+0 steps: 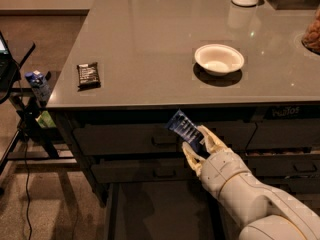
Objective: Pick rxbar blueberry from bottom drawer and place on counter
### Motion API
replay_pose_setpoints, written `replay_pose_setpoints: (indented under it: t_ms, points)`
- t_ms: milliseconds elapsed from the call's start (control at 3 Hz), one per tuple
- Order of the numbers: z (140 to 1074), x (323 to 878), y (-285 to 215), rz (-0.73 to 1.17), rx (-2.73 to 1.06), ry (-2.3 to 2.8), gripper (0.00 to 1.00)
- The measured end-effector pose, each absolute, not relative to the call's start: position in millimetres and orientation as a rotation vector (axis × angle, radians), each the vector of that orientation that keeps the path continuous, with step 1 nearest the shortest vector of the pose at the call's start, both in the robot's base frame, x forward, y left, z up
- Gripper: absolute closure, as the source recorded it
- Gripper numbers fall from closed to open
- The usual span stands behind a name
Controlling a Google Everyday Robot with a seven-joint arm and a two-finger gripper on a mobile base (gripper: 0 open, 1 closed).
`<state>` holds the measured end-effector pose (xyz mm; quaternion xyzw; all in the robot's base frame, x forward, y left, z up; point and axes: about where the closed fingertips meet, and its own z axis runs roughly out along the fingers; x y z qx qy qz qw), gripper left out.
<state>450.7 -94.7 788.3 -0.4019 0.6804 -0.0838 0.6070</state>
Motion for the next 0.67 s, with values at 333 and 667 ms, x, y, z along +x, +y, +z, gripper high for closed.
replay_pose_setpoints:
  t_ms: [333, 667]
  points:
    - [808, 458, -88, -0.187, -0.894, 1.526, 1.00]
    - [836, 468, -89, -0.201, -0.864, 1.488, 1.00]
